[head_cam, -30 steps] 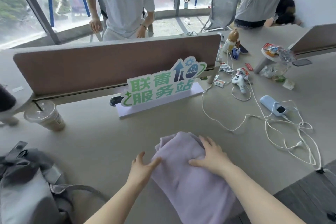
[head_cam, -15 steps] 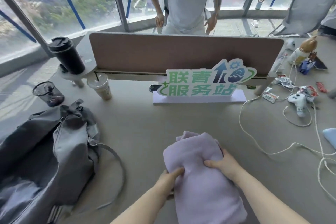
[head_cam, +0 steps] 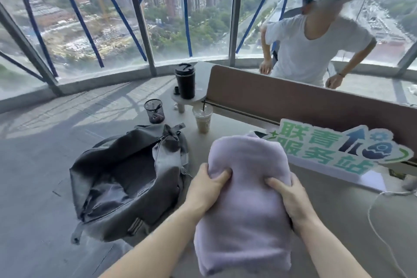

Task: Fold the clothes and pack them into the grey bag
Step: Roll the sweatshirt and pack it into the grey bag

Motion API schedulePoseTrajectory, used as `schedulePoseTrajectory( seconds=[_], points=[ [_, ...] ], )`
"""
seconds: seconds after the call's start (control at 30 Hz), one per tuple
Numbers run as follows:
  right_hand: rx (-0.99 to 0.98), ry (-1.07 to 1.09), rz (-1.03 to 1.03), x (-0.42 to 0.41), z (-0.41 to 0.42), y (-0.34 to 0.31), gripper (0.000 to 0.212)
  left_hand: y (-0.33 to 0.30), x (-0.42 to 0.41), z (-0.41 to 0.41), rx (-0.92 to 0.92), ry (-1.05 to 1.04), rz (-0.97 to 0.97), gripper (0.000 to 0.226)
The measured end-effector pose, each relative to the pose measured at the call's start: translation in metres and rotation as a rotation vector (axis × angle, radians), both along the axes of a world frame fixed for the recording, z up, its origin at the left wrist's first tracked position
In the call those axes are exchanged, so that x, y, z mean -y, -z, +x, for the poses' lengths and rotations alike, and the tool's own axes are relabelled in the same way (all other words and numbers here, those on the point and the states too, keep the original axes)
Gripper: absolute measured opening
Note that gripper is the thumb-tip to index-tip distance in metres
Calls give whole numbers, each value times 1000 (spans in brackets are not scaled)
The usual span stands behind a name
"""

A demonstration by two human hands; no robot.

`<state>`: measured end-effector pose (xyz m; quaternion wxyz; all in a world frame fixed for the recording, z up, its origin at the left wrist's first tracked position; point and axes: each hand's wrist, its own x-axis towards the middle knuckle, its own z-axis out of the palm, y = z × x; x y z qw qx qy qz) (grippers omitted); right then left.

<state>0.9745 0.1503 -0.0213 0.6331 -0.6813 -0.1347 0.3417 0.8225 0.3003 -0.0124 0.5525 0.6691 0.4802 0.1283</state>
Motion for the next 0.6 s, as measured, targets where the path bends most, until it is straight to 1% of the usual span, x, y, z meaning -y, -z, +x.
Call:
schedulePoseTrajectory(
  seconds=[0.1, 0.17, 0.27, 0.33, 0.37, 0.47, 0.53, 0.6],
  points=[
    [50, -51, 59, -54, -30, -26, 39, -32, -56, -36, 49, -21, 86, 42],
    [70, -75, 87, -91, -53, -37, 37, -47, -94, -64, 71, -15, 117, 40],
    [105, -95, 102, -148, -92, -45, 47, -58, -150, -105, 89, 5, 128, 34],
    [113, -87, 94, -187, -120, -43, 53, -59, -188, -129, 91, 24, 143, 26],
    [120, -71, 89, -204, -135, -42, 54, -58, -205, -140, 78, 35, 157, 21],
    [153, 4, 65, -254, -175, -32, 55, -42, -258, -169, 39, 67, 180, 19],
    [178, 50, -3, -282, -199, -23, 64, -32, -288, -185, 0, 93, 176, 19],
    [220, 78, -128, -302, -215, -10, 76, -18, -311, -194, -56, 117, 149, 20]
  ],
)
